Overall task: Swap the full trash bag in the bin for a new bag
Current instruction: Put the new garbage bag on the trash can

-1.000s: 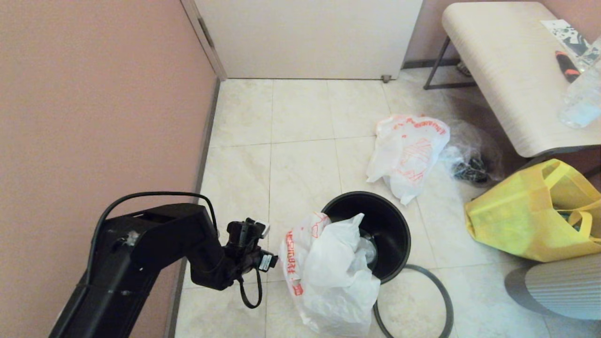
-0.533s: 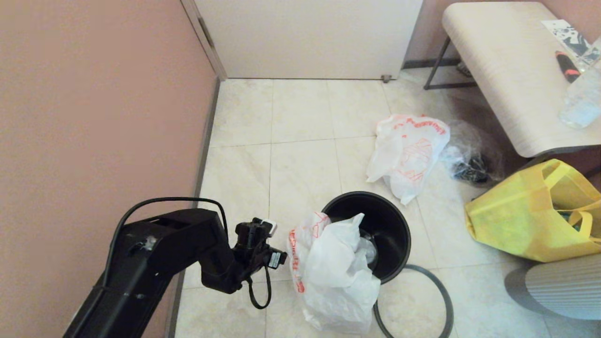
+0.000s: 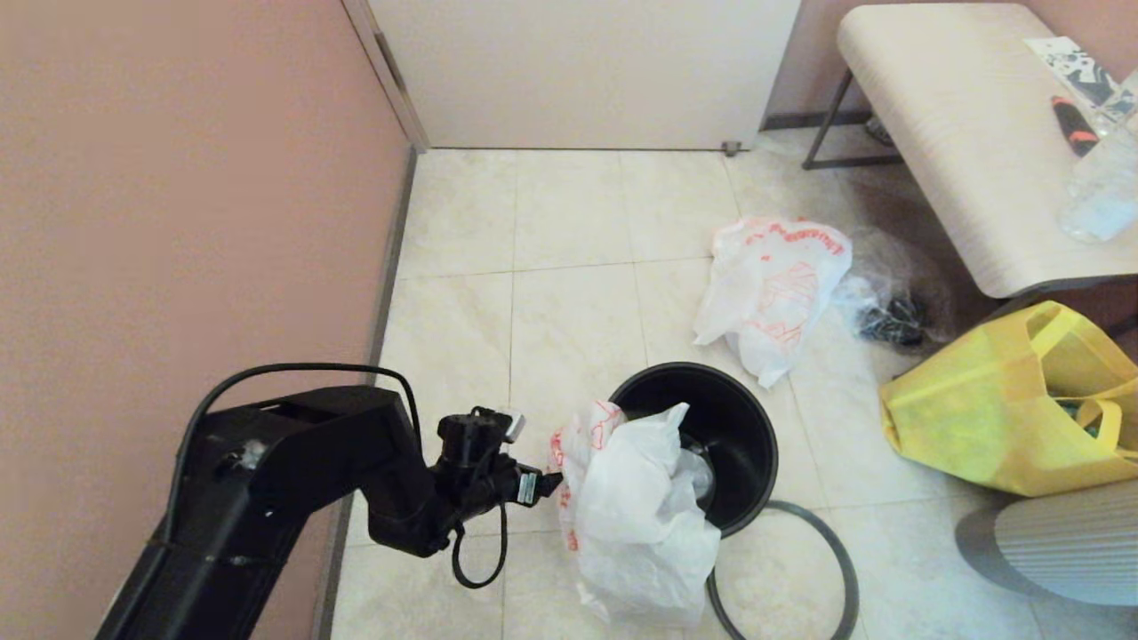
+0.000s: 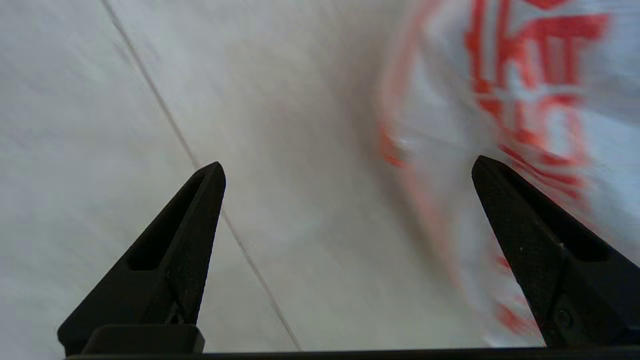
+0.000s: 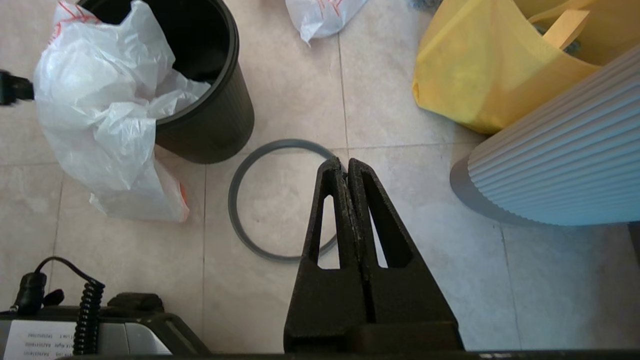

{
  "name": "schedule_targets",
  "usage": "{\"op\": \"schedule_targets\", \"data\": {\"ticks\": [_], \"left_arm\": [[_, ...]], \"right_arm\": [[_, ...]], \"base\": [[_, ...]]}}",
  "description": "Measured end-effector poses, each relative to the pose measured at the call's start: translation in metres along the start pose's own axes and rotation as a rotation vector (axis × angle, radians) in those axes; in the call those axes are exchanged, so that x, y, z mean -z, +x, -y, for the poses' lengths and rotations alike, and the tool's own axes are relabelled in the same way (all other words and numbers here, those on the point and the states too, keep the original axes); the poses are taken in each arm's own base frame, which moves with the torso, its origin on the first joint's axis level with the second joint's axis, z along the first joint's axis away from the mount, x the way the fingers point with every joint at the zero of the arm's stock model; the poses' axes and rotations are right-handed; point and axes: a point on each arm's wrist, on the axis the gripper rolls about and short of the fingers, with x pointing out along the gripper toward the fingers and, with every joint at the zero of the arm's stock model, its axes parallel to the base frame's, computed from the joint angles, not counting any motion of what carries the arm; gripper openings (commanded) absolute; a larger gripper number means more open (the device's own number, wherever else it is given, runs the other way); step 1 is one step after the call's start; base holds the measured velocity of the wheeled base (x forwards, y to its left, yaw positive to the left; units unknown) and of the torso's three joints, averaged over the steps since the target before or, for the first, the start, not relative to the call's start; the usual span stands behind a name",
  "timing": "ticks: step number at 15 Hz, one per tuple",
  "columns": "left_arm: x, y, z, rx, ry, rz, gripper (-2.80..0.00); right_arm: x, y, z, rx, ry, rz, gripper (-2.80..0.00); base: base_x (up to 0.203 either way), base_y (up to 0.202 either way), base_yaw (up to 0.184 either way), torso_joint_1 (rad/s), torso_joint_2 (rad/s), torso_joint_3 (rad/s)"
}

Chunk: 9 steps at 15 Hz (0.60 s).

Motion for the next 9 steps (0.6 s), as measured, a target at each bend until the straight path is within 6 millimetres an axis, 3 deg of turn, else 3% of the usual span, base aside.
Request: {"op": "schedule_targets", "data": {"ticks": [4, 9], "left_arm": [[-0.022, -0.028, -0.010, 0.210, -0.144, -0.205, 0.00], [-0.046, -0.047, -0.040, 0.483, -0.349, -0.224, 0.00]], "right_arm": [[-0.001, 0.001, 0.000, 0.000, -0.002, -0.012, -2.80], [-0.002, 0.004, 0.000, -0.002, -0.013, -0.046, -2.80]], "base": [[0.000, 0.000, 0.000, 0.000, 0.00, 0.000], [0.000, 0.000, 0.000, 0.000, 0.00, 0.000]]}}
